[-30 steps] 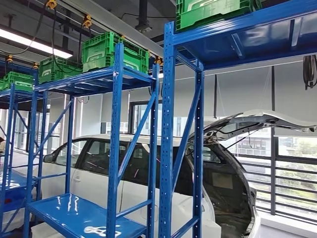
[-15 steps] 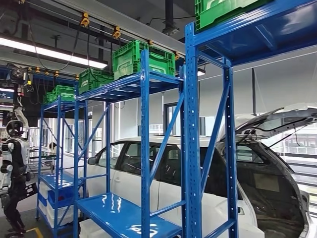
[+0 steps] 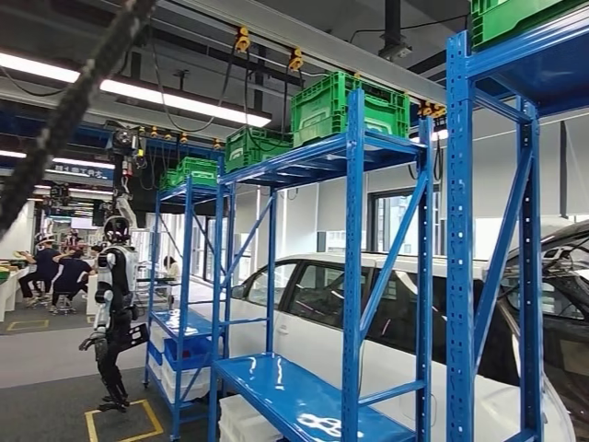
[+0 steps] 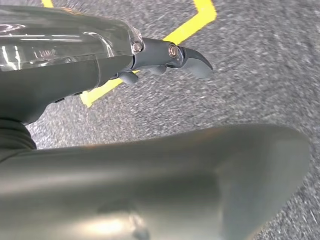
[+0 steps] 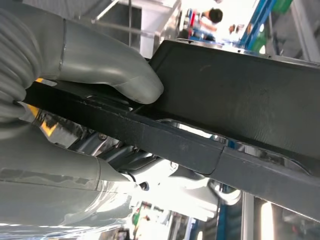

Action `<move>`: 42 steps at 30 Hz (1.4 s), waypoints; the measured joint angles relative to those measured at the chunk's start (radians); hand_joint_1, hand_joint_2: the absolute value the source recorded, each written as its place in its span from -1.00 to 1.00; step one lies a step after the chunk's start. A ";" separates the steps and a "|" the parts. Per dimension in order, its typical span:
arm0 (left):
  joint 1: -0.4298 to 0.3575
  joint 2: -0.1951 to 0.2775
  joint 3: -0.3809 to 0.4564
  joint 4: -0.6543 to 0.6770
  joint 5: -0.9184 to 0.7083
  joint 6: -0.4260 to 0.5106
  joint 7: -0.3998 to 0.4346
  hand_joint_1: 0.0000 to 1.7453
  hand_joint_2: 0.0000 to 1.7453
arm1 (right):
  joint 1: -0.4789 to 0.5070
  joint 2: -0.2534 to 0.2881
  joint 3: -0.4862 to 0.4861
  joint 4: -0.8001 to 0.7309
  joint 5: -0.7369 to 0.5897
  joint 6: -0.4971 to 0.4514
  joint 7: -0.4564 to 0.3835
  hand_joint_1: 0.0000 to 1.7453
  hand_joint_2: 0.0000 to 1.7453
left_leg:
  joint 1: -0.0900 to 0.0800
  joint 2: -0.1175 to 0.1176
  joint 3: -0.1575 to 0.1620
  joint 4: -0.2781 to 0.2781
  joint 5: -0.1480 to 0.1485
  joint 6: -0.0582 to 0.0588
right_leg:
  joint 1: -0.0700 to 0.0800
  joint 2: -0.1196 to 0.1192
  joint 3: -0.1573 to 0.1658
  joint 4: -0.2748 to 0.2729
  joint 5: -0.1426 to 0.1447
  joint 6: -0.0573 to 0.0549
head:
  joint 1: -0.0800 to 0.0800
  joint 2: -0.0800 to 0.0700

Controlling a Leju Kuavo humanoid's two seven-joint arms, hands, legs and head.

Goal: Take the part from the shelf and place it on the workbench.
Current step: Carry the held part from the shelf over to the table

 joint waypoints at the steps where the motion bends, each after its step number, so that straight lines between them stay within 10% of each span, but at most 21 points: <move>1: 0.001 0.000 0.000 0.000 0.001 0.000 -0.001 -1.00 1.00 | -0.001 0.001 0.001 0.000 0.001 0.001 0.000 1.00 1.00 | -0.002 -0.014 0.000 0.000 0.001 0.001 | 0.002 0.009 0.022 -0.050 0.035 -0.007 | 0.000 0.000; 5: -0.003 -0.005 0.003 0.000 0.002 -0.003 -0.010 -1.00 1.00 | -0.009 0.007 0.006 -0.001 -0.002 0.008 0.005 1.00 1.00 | 0.000 -0.066 -0.009 0.001 0.012 -0.010 | 0.007 0.088 0.103 -0.241 0.126 -0.034 | 0.000 0.000; 7: -0.001 -0.005 0.006 0.000 0.003 -0.004 -0.016 -1.00 1.00 | -0.015 0.011 0.008 -0.001 -0.004 0.013 0.008 1.00 1.00 | 0.004 -0.087 -0.019 -0.001 0.019 -0.022 | 0.007 0.069 0.108 -0.256 0.126 -0.034 | 0.000 0.000; 10: 0.000 -0.009 0.008 0.000 0.004 -0.010 -0.026 -1.00 1.00 | -0.026 0.019 0.013 -0.001 -0.008 0.018 0.012 1.00 1.00 | 0.001 -0.028 -0.047 0.045 -0.017 -0.036 | -0.001 0.027 0.114 -0.281 0.136 -0.038 | 0.000 0.000; 14: -0.008 -0.013 0.009 0.000 0.003 -0.016 -0.030 -1.00 1.00 | -0.028 0.021 0.020 0.002 -0.017 0.022 0.021 1.00 1.00 | 0.015 0.035 -0.132 0.249 -0.107 -0.057 | -0.001 -0.037 0.113 -0.284 0.137 -0.038 | 0.000 0.000; 18: -0.005 -0.017 0.010 0.000 0.001 -0.016 -0.022 -1.00 1.00 | -0.032 0.021 0.026 0.007 -0.033 0.026 0.028 1.00 1.00 | 0.023 0.094 -0.027 0.071 -0.016 -0.070 | -0.002 -0.087 0.116 -0.274 0.125 -0.019 | 0.000 0.000; 20: -0.009 -0.021 0.010 0.000 0.001 -0.016 -0.017 -1.00 1.00 | -0.036 0.022 0.027 0.008 -0.040 0.031 0.029 1.00 1.00 | 0.017 0.127 0.002 0.009 -0.004 -0.059 | 0.005 -0.107 0.116 -0.266 0.118 -0.006 | 0.000 0.000; 22: -0.005 -0.023 0.012 0.000 -0.001 -0.015 -0.007 -1.00 1.00 | -0.038 0.022 0.030 0.009 -0.048 0.034 0.031 1.00 1.00 | 0.012 0.112 -0.004 0.009 -0.006 -0.038 | 0.006 -0.127 0.119 -0.266 0.115 0.002 | -0.001 0.000; 25: 0.003 -0.025 0.013 0.000 -0.004 -0.012 0.009 -1.00 1.00 | -0.041 0.021 0.033 0.010 -0.056 0.035 0.031 1.00 1.00 | 0.012 0.079 -0.006 0.006 -0.002 -0.018 | -0.003 -0.079 0.106 -0.215 0.071 0.013 | -0.001 0.000; 29: 0.001 -0.026 0.013 0.000 -0.009 -0.011 0.022 -1.00 1.00 | -0.035 0.013 0.035 0.018 -0.064 0.037 0.031 1.00 1.00 | 0.003 0.026 -0.008 0.006 0.003 -0.005 | -0.003 -0.004 0.003 0.010 -0.027 0.006 | -0.001 0.000; 34: 0.007 -0.037 0.013 0.000 -0.022 -0.014 0.034 -1.00 1.00 | -0.026 0.004 0.039 0.025 -0.077 0.038 0.031 1.00 1.00 | -0.008 -0.042 -0.008 0.007 0.008 -0.002 | 0.009 0.066 0.085 -0.199 0.114 -0.034 | -0.001 0.000; 38: 0.012 -0.044 0.014 0.000 -0.017 -0.014 0.023 -1.00 1.00 | -0.028 0.000 0.041 0.026 -0.076 0.042 0.031 1.00 1.00 | 0.002 -0.080 -0.022 0.003 0.020 -0.021 | 0.012 0.064 0.107 -0.262 0.132 -0.038 | -0.001 0.000; 42: 0.007 -0.044 0.015 0.000 -0.001 -0.014 0.009 -1.00 1.00 | -0.035 0.007 0.044 0.025 -0.070 0.046 0.033 1.00 1.00 | 0.001 0.010 -0.080 0.120 -0.057 -0.041 | 0.003 0.008 0.116 -0.288 0.145 -0.042 | -0.001 0.000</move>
